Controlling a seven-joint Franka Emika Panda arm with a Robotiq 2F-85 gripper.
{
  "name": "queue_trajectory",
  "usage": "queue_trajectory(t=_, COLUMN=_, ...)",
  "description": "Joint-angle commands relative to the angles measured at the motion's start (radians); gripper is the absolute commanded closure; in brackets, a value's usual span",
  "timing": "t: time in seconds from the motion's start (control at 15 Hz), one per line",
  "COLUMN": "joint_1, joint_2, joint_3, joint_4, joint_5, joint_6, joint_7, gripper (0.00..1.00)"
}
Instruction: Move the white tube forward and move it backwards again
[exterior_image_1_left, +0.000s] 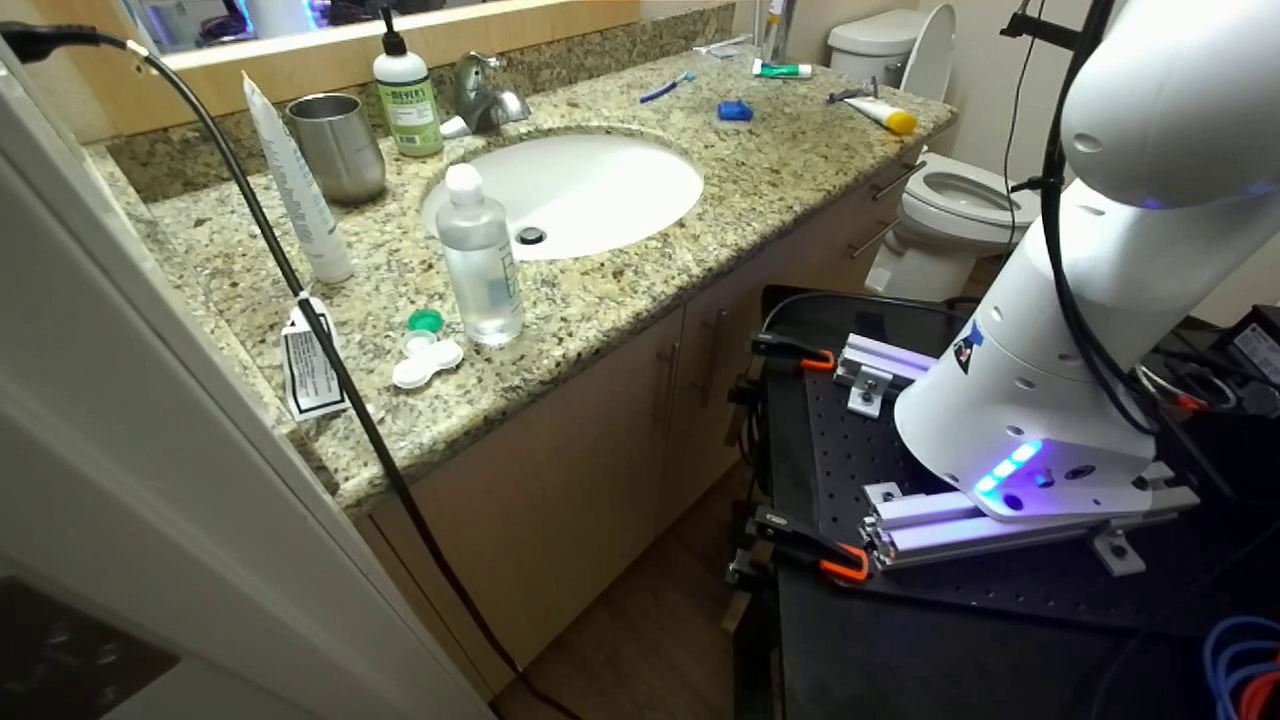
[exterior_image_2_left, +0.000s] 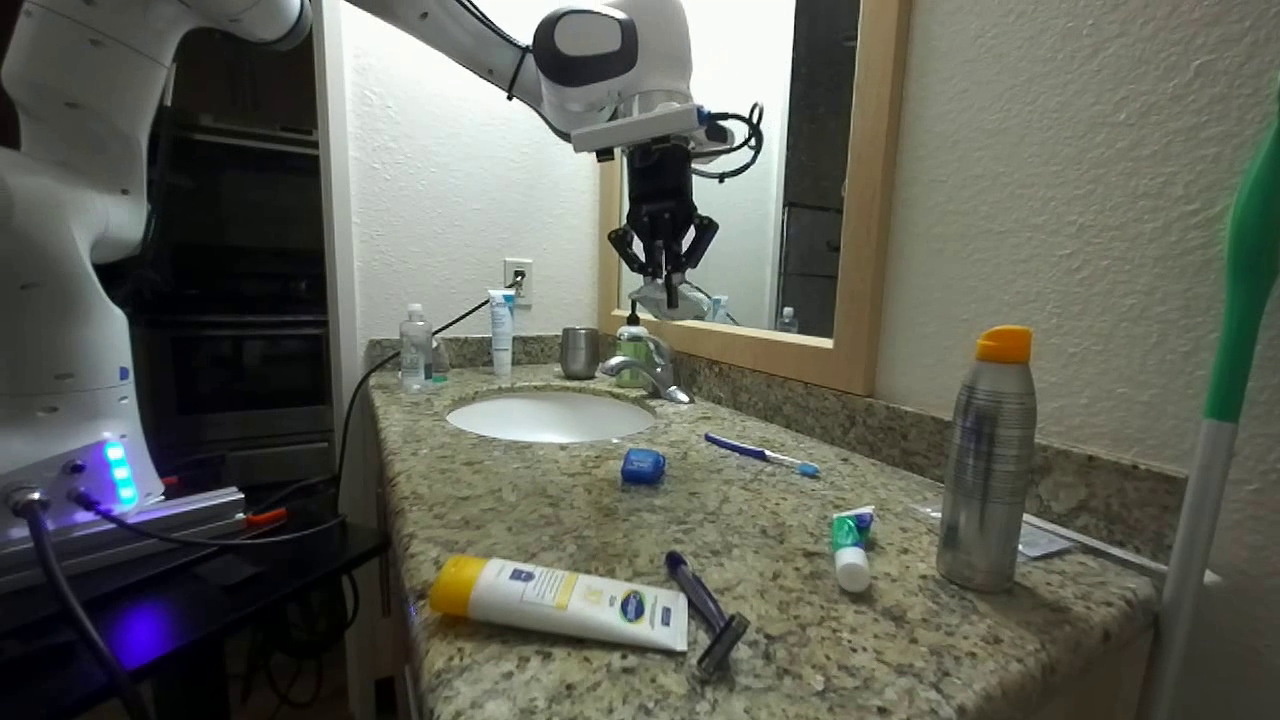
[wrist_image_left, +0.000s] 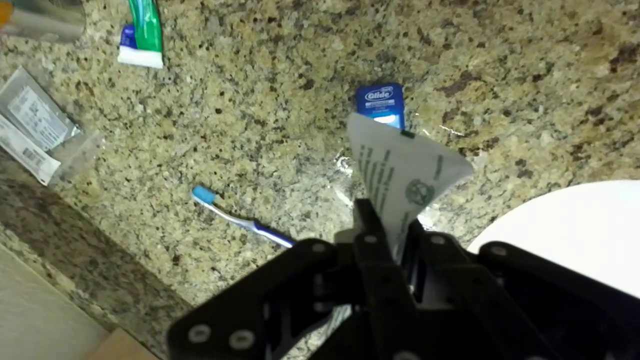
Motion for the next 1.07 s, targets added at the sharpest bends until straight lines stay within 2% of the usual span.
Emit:
queue_trajectory(t=0.0, joint_1=0.046, joint_2=-0.104, joint_3=-0.007, joint_4=-0.225, joint_5=-0.042, joint_6=0.155, joint_7=-0.086, gripper=0.97)
queue_trajectory(t=0.27, joint_1=0.117, joint_2=-0.159, joint_3=-0.021, joint_4=-0.434, joint_5=-0.093, joint_6=0.307, joint_7=-0.080, gripper=0.97)
queue_trajectory(t=0.4, joint_1=0.149, joint_2=-0.182, joint_3=-0.025, joint_4=-0.501, joint_5=-0.074, joint_6=0.383, joint_7=-0.046, gripper=0.97)
queue_trajectory(t=0.53, joint_1=0.175, joint_2=-0.192, joint_3=-0.033, joint_4=-0.506, joint_5=-0.028, joint_6=0.380, joint_7=0.009, gripper=0.97)
queue_trajectory(t=0.6, joint_1=0.178, joint_2=-0.132, joint_3=-0.040, joint_4=-0.450, joint_5=-0.041, joint_6=0.349, joint_7=-0.019, gripper=0.88)
queue_trajectory(t=0.8, joint_1=0.198, joint_2=-0.157, joint_3=-0.048, joint_4=-0.466, joint_5=-0.032, joint_6=0.350, joint_7=0.008, gripper=0.88)
queue_trajectory(t=0.87, joint_1=0.223, joint_2=-0.202, joint_3=-0.055, joint_4=-0.472, joint_5=-0.083, joint_6=0.297, joint_7=0.063, gripper=0.97)
queue_trajectory(t=1.0, joint_1=0.254, joint_2=-0.181, joint_3=-0.071, joint_4=-0.451, joint_5=-0.150, joint_6=0.199, joint_7=0.096, gripper=0.97)
